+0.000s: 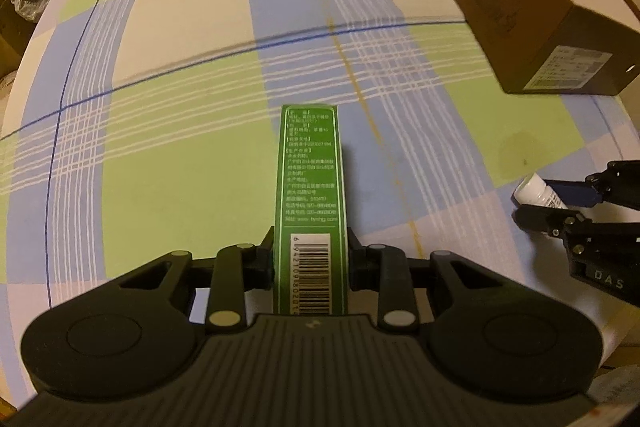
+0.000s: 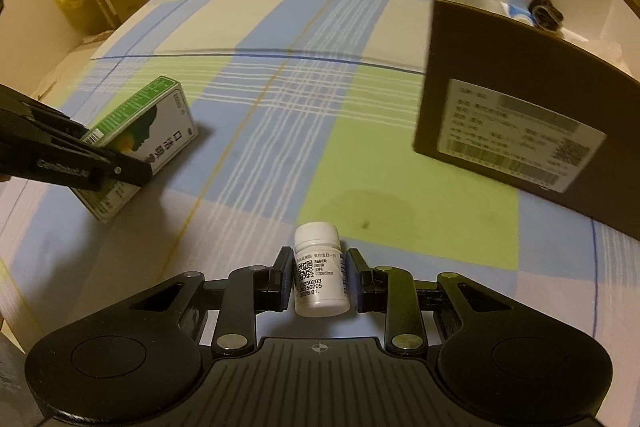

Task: Organize objects
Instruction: 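Lift the green box and pill bottle and carry them toward the cardboard box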

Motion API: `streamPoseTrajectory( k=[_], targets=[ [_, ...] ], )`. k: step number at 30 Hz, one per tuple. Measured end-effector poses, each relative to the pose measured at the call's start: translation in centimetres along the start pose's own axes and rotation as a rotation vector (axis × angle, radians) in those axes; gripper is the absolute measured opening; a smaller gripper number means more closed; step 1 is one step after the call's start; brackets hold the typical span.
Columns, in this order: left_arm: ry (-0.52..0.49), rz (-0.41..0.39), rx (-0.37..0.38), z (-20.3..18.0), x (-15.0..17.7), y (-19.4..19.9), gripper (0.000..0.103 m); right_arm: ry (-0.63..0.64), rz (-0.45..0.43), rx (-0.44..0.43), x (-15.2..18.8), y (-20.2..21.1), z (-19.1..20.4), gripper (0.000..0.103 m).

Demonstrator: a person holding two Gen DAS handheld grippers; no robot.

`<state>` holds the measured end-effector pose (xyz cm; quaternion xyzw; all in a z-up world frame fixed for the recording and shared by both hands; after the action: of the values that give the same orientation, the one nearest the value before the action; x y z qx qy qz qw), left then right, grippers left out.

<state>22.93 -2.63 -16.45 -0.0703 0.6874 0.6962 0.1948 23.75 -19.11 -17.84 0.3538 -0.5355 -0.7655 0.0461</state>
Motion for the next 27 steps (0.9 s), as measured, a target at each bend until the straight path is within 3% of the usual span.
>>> streamPoseTrajectory(
  k=[27],
  targets=[
    [-0.009, -0.222, 0.071, -6.1, -5.3, 8.1, 0.025, -0.121, -0.152, -0.011, -0.8, 9.6, -7.6, 0.025]
  ],
)
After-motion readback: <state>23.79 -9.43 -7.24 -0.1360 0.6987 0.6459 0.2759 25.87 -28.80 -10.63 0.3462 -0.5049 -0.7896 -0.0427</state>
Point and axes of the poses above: each gripper's, at about its wrist camera, not at the fingertips, and y roughly against the way its jaws point, z to its left, x to its underside, the point moved 5 cm from there along -y, roughly the way its jaws point, and after that the axes turned 6 degrees about -y, right-handed, at the moved point
